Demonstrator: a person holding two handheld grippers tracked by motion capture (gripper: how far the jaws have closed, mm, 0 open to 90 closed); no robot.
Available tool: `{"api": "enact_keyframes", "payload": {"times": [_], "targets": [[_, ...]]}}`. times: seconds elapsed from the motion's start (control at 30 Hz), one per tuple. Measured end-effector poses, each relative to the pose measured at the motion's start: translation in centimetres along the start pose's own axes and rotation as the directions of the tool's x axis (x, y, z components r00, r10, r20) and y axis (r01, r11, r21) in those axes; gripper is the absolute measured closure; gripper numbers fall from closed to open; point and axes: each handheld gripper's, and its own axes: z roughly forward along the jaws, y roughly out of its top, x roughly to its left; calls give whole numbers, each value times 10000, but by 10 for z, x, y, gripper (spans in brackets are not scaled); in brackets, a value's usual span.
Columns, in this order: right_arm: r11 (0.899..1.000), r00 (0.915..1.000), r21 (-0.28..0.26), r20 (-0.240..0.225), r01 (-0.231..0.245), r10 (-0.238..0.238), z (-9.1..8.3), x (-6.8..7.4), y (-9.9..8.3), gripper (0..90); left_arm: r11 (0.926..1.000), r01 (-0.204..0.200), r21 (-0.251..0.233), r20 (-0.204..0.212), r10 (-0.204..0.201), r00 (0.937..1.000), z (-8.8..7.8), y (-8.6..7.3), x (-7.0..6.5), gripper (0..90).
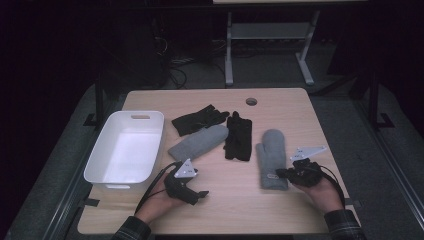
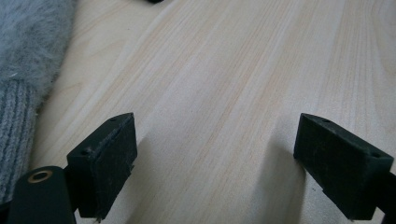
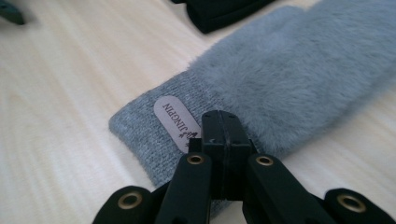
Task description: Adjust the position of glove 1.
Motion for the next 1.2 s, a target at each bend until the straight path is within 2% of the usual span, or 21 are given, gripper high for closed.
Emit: {"api": "enact_keyframes", "payload": {"times": [0.2, 0.27, 0.73, 0.9, 1.03, 1.2], "targets": [[9999, 9990, 32, -434, 136, -135, -1, 15, -4, 900, 10000, 12, 21, -9, -12, 10000, 0, 0, 0, 123], [9993, 9976, -1, -582, 363, -362, 0, 21, -3, 900, 10000, 15, 13, -32, -15, 10000, 0, 0, 0, 124], [9969, 9885, -4, -1302, 782, -776, 9, 37, 2, 900, 10000, -12, 26, -45, 12, 10000, 1, 1, 1, 124], [9943, 9806, -60, -1650, 1062, -1057, 15, 45, 6, 900, 10000, 25, -18, -42, -25, 10000, 2, 1, 1, 123], [9922, 9712, -124, -2038, 1237, -1237, 22, 51, 11, 900, 10000, 16, -23, -44, -16, 10000, 2, 2, 1, 123], [9890, 9645, -159, -2198, 1468, -1466, 26, 58, 15, 900, 10000, 22, -18, -46, -22, 10000, 2, 2, 1, 124]]}}
